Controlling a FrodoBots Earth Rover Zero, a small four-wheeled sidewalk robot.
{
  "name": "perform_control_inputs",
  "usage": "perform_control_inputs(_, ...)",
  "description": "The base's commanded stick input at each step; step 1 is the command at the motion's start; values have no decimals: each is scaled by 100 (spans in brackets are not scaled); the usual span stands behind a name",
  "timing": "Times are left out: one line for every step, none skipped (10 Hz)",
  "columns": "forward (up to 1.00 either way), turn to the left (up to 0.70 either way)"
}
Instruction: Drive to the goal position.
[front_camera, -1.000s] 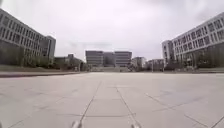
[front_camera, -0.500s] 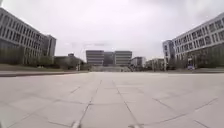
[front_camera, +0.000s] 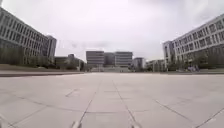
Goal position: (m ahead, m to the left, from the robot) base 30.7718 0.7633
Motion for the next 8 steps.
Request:
perform_control_inputs(70, 0)
perform_control_inputs(70, 0)
perform_control_inputs(70, 0)
perform_control_inputs(70, 0)
perform_control_inputs(70, 0)
perform_control_inputs(70, 0)
perform_control_inputs(70, 0)
perform_control_inputs(70, 0)
